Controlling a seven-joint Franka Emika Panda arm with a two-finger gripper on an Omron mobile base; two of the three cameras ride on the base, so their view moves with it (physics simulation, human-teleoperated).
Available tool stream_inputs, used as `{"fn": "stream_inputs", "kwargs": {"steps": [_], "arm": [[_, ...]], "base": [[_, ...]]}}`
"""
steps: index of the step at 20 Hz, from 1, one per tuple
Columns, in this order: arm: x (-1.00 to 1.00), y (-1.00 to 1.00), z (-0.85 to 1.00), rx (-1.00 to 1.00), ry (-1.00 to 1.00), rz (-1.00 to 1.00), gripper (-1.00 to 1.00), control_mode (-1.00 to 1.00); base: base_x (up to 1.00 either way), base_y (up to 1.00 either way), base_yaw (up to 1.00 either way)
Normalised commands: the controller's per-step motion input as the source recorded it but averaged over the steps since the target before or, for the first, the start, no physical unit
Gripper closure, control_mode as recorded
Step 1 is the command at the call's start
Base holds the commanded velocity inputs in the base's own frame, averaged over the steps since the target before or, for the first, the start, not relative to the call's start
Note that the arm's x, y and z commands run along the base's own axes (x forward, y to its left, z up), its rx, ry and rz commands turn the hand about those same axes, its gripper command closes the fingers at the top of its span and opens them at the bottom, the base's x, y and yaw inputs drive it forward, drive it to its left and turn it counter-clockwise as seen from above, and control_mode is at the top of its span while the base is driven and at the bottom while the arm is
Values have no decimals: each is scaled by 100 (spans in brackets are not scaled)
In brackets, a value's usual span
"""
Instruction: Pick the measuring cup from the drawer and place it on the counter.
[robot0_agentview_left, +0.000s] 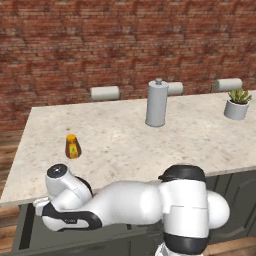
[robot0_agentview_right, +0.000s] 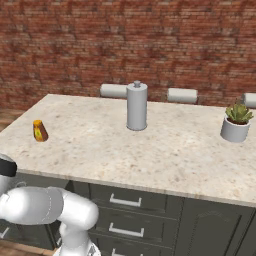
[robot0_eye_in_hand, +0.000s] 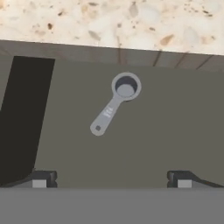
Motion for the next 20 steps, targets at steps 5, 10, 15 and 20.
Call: {"fn": "stream_inputs", "kwargs": {"steps": [5,10,15,20], "arm": [[0,3,-51,5,0,-6,-100,-100],[9,17,-44,3,3,-10,-100,-100],[10,9,-26,0,12,-6,-100,-100],[15,19,-17,0,5,-5,-100,-100]], "base": [[0,0,0],[0,0,0],[0,0,0],[0,0,0]]}}
